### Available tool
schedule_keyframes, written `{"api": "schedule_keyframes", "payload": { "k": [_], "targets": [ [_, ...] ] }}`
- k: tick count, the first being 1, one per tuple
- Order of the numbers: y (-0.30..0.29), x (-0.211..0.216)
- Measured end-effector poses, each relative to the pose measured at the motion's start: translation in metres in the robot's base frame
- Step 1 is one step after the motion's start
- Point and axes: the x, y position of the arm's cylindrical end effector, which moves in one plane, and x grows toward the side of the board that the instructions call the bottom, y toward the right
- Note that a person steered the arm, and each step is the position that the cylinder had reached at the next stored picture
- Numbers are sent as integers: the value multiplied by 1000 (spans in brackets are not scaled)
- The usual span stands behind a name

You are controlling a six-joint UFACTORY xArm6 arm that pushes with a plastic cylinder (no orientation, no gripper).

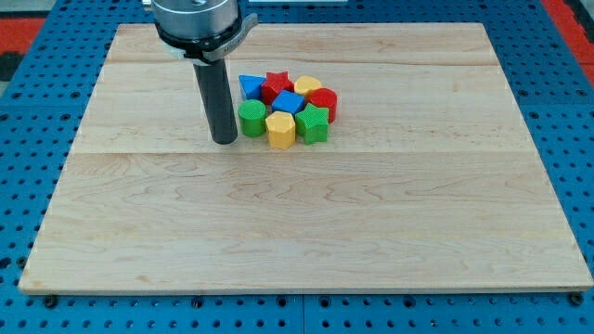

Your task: Push the green circle closer to the blue cube

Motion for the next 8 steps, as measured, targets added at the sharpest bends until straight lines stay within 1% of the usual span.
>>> {"api": "schedule_keyframes", "payload": {
  "k": [2,4,5,6,7,8],
  "targets": [
    [0,-3],
    [0,5],
    [6,2],
    [11,-13],
    [2,-12],
    [-28,-19]
  ]
}}
